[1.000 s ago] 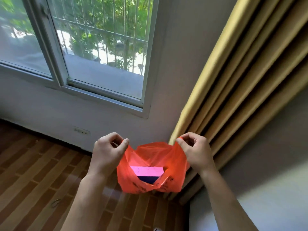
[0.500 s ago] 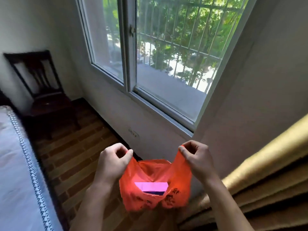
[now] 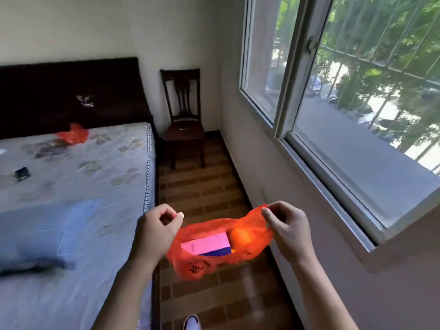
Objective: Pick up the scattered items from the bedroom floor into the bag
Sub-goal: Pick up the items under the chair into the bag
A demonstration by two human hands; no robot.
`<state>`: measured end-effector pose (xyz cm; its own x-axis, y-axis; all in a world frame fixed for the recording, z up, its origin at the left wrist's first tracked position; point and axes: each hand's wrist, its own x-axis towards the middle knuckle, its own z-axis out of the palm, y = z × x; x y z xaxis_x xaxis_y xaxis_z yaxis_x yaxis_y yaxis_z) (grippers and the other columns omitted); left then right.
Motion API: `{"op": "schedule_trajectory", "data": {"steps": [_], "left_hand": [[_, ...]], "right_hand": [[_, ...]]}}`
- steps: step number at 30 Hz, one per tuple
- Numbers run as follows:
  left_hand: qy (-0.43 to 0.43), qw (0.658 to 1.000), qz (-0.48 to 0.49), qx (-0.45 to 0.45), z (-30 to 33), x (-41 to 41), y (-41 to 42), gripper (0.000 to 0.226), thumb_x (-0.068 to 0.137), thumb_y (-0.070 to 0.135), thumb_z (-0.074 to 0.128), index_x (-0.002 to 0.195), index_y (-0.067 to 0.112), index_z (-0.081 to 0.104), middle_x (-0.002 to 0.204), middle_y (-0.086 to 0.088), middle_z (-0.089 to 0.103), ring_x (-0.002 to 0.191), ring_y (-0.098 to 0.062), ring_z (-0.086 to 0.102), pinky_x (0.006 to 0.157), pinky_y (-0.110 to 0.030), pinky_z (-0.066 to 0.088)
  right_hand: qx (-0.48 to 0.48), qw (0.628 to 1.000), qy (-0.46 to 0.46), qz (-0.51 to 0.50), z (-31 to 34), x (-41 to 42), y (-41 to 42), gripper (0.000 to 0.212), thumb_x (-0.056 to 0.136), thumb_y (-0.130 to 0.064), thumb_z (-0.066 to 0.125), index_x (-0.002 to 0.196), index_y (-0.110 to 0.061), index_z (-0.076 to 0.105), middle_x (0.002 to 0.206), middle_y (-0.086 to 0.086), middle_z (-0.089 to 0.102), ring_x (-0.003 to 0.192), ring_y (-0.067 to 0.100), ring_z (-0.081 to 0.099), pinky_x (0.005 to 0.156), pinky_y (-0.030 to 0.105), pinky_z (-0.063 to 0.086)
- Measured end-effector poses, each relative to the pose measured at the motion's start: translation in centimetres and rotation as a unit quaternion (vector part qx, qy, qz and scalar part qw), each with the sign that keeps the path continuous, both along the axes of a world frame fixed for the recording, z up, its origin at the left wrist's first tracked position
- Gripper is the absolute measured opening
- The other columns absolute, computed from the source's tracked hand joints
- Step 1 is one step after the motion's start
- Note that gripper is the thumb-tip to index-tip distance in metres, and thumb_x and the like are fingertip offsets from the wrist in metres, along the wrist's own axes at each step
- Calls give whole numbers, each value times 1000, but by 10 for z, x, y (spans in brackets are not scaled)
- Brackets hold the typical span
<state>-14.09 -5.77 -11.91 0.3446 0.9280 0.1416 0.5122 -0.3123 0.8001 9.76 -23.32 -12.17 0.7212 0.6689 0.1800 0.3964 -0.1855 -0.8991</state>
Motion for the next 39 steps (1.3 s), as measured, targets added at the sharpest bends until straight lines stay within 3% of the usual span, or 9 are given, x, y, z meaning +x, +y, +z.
{"op": "schedule_trajectory", "data": {"steps": [5, 11, 18, 24, 26, 30, 33, 39], "left_hand": [[-14, 1000, 22, -9, -10, 15, 46, 32, 90, 20, 78, 62, 21, 62, 54, 11, 63, 56, -15, 62, 59, -28, 46], [-47, 998, -15, -29, -14, 56, 120, 32, 86, 6, 80, 60, 11, 63, 51, 5, 56, 54, -4, 56, 52, -13, 38], [-46, 998, -38, -31, -27, 87, 217, 28, 81, 29, 78, 60, 19, 62, 56, 4, 62, 55, -11, 60, 60, -34, 49], [-90, 992, -67, -49, -34, 101, 271, 32, 83, 4, 79, 59, 12, 60, 56, -2, 61, 56, -6, 55, 58, -23, 42], [-87, 993, -58, -47, -34, 94, 283, 31, 84, 4, 79, 60, 11, 61, 57, 0, 61, 59, -6, 57, 56, -15, 40], [-64, 997, -24, -26, -39, 75, 305, 32, 85, 14, 79, 60, 17, 60, 58, 5, 62, 63, -9, 60, 59, -30, 45], [-56, 998, 6, -31, -42, 65, 321, 31, 87, 15, 79, 61, 15, 60, 57, 2, 61, 64, -11, 60, 56, -22, 41], [-25, 994, 76, -68, -55, 54, 349, 34, 88, 22, 79, 61, 19, 58, 57, 10, 60, 57, -10, 58, 59, -29, 43]], "right_hand": [[-13, 1000, 6, 1, -11, 15, 49, 22, 92, -13, 74, 72, -22, 72, 64, -12, 69, 61, 3, 63, 60, 23, 46], [-62, 997, -8, -41, -10, 40, 111, 24, 90, -15, 75, 68, -22, 70, 62, -11, 68, 59, 0, 60, 59, 25, 46], [-73, 995, -4, -68, 1, 59, 200, 23, 90, -14, 76, 68, -17, 71, 60, -6, 68, 55, 2, 57, 55, 25, 45], [-101, 992, -52, -54, 2, 55, 256, 25, 88, -13, 75, 67, -24, 69, 62, -15, 67, 57, -2, 59, 53, 12, 39], [-99, 993, -47, -53, 3, 57, 269, 26, 89, -12, 74, 66, -24, 70, 60, -15, 67, 55, -1, 59, 52, 13, 39], [-95, 994, -44, -39, 2, 60, 299, 21, 91, -14, 74, 72, -21, 72, 65, -11, 70, 59, 2, 61, 54, 17, 42], [-97, 994, -47, -21, -4, 63, 327, 19, 91, -14, 74, 74, -22, 73, 69, -12, 72, 63, 3, 65, 57, 17, 44], [-112, 993, -39, 22, -29, 72, 383, 20, 91, -17, 74, 72, -23, 72, 67, -11, 70, 61, 3, 64, 58, 25, 46]]}}
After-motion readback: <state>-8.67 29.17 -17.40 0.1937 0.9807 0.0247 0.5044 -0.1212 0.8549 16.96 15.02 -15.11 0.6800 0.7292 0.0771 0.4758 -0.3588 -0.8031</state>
